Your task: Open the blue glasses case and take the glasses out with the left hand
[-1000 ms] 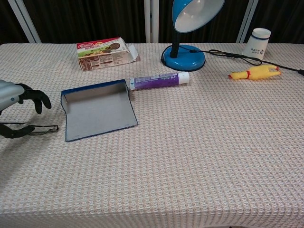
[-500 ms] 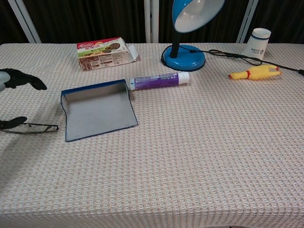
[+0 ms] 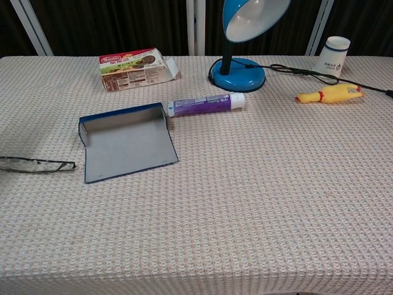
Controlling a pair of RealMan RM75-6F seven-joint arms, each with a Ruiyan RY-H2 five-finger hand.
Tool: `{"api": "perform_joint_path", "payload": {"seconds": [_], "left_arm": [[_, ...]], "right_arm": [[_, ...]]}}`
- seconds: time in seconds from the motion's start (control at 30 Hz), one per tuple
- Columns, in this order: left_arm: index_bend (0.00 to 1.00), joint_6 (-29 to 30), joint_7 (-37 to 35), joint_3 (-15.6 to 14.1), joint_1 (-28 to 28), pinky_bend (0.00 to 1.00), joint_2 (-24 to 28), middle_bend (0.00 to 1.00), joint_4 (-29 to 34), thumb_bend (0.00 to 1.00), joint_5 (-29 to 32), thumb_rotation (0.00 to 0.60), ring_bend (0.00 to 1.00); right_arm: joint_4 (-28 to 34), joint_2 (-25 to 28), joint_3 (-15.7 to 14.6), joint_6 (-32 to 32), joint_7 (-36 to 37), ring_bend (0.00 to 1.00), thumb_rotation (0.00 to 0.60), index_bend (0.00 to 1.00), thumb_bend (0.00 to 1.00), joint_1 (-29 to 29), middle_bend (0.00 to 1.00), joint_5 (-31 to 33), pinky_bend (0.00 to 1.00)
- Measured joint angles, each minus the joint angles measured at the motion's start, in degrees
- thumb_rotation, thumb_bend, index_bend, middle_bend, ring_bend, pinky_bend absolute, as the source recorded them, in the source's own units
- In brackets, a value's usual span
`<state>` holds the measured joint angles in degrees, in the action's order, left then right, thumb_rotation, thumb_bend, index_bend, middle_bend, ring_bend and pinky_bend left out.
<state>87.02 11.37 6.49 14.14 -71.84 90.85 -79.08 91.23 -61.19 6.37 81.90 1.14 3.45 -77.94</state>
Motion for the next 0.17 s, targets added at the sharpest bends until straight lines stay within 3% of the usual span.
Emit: {"api": "perform_joint_path", "payload": {"seconds": [0.17], "left_arm": [[0.07, -4.7, -4.4, -0.2, -1.3, 0.07, 6.2, 0.0, 3.5, 0.21, 3.1, 0.6, 0.0]], "right_arm": [[0.3, -0.5, 0.0, -0.5, -0.8, 0.0, 0.6, 0.0, 0.23, 0.2, 0.0, 0.5, 0.0]]}}
